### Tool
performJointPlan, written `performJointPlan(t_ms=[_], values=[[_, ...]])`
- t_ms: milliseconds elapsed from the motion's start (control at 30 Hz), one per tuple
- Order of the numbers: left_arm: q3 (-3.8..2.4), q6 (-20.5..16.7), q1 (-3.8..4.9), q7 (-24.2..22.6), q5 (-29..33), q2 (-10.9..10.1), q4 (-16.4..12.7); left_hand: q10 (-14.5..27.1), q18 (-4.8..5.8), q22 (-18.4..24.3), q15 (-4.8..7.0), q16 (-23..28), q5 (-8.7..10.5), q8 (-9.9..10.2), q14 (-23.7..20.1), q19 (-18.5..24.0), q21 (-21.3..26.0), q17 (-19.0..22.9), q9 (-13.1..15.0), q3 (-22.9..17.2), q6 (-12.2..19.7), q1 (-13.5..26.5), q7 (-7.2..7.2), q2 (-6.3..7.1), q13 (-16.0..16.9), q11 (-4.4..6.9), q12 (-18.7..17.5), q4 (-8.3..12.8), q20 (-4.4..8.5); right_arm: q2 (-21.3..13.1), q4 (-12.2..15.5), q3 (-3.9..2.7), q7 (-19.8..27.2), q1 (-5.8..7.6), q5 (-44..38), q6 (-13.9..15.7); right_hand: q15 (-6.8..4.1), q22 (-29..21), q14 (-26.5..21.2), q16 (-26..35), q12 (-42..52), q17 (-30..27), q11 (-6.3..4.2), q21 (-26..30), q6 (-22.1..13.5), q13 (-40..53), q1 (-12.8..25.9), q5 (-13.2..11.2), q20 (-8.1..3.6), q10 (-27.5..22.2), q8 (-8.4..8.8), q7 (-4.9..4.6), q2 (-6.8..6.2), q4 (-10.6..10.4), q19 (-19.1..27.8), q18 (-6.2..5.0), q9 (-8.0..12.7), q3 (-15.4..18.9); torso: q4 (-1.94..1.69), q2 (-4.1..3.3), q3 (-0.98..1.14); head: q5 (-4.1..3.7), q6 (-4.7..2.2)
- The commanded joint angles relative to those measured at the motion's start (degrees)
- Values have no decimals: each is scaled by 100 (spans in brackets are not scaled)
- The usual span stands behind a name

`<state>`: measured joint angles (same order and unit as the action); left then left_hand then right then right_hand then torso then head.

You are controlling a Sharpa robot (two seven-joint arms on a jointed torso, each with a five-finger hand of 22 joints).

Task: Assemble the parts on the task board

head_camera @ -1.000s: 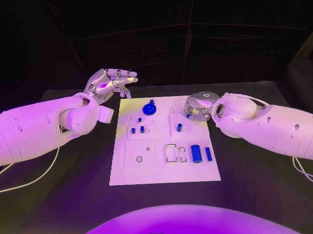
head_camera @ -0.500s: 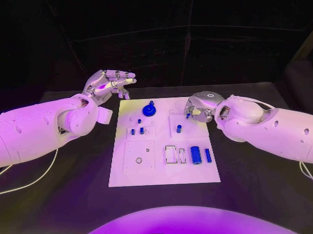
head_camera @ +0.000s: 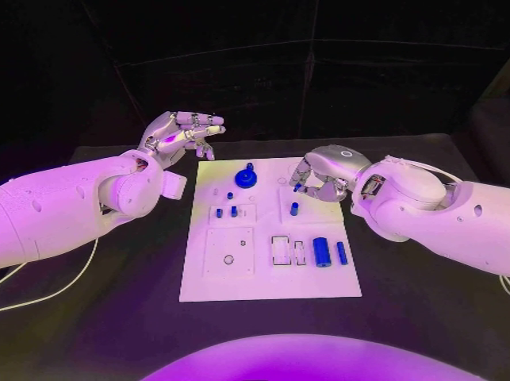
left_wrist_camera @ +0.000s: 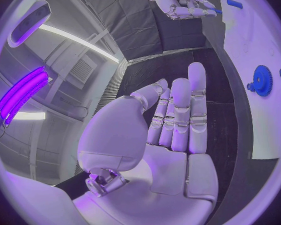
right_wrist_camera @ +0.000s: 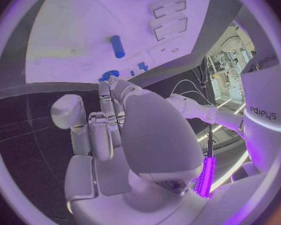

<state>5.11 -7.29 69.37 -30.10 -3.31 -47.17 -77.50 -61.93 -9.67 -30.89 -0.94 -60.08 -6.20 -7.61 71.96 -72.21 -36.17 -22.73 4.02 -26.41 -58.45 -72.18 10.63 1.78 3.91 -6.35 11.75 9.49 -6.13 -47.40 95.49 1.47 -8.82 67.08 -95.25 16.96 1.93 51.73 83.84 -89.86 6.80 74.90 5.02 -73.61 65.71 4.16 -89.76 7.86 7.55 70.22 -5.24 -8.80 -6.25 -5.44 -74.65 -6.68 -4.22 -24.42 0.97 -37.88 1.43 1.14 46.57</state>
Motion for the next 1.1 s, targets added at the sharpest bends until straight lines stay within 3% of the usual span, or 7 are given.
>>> performJointPlan(t_ms=[33, 267, 367, 467, 667, 800, 1100], values=[[-5, 29, 10, -72, 34, 22, -2, 28, -79, 5, 10, 18, -18, -37, -34, 30, 29, 5, 6, 1, 46, -12, -3, -20, 6, 3, 10, 23, -11, 77, 159, -10, 83, 7, 235, 235, -42, 5, 616, -14, -39, 1510, -9, -22, 42, -3, 57, 0, -16, 45, 29, 11, -13, 3, -33, 5, -4, -44, -16, 5, -7, 86, 38], [-5, 40, 10, -65, 34, 78, 4, 30, -79, 6, 10, 18, -18, -40, -34, 30, 30, 7, 6, 5, 48, -11, -2, -17, 6, 3, 14, 26, -11, 412, 240, 4, 155, -11, 303, 46, -37, -2, 616, -14, -53, 1510, -3, -21, 36, -8, 98, -5, -16, 41, 39, 4, -28, 28, -29, 4, -1, -73, -3, -2, -11, 252, 98], [-5, 57, 10, -65, 34, 114, 8, 32, -79, 6, 10, 18, -18, -41, -35, 29, 31, 8, 6, 6, 49, -12, -3, -15, 6, 3, 15, 29, -11, 574, 181, 78, 181, -57, 239, -60, -30, -7, 616, -14, -74, 1510, 5, -19, 25, -15, 152, -53, -9, 26, 54, -2, -32, 49, -23, 4, 3, -106, -2, 1, -13, 336, 145], [-5, 71, 11, -72, 34, 165, 18, 34, -78, 7, 10, 18, -18, -44, -36, 29, 32, 9, 7, 7, 51, -14, -3, -13, 6, 3, 18, 33, -10, 744, 80, 137, 209, -208, 142, -140, -28, -4, 616, -14, -81, 1510, 8, -20, 21, -17, 170, -72, -7, 23, 59, -3, -30, 60, -23, 5, 5, -121, 1, -2, -16, 397, 156], [-5, 44, 11, -62, 34, 227, 31, 55, -75, 21, 2, 17, -25, -75, -41, 28, 50, 26, 9, 26, 68, 39, 1, -69, 6, -2, 53, -10, -16, 1018, -136, 169, 255, -415, -42, -222, -28, -2, 616, -14, -84, 1510, 8, -21, 19, -17, 174, -77, -6, 22, 61, -4, -29, 68, -23, 5, 5, -130, -3, -6, 4, 448, 189], [-4, 17, 11, -57, 34, 260, 35, 96, -75, 41, -2, 13, -42, -106, -47, 26, 73, 46, 10, -5, 101, 75, 0, -182, 2, -2, 84, -61, -22, 1150, -265, 178, 272, -503, -127, -271, -27, 0, 616, -14, -86, 1510, 8, -22, 18, -17, 177, -79, -6, 21, 63, -4, -28, 74, -23, 5, 6, -136, -21, -7, -4, 475, 219], [-1, 14, 11, -46, 34, 287, 35, 173, -77, 71, 0, 3, -63, -174, -65, 17, 110, 84, 11, -197, 171, 63, 7, -349, -3, -8, 153, -47, -21, 1311, -413, 183, 284, -662, -204, -320, -27, 0, 616, -14, -89, 1510, 9, -23, 15, -18, 181, -81, -5, 20, 65, -5, -30, 80, -23, 5, 6, -142, 0, -3, 0, 598, 292]])
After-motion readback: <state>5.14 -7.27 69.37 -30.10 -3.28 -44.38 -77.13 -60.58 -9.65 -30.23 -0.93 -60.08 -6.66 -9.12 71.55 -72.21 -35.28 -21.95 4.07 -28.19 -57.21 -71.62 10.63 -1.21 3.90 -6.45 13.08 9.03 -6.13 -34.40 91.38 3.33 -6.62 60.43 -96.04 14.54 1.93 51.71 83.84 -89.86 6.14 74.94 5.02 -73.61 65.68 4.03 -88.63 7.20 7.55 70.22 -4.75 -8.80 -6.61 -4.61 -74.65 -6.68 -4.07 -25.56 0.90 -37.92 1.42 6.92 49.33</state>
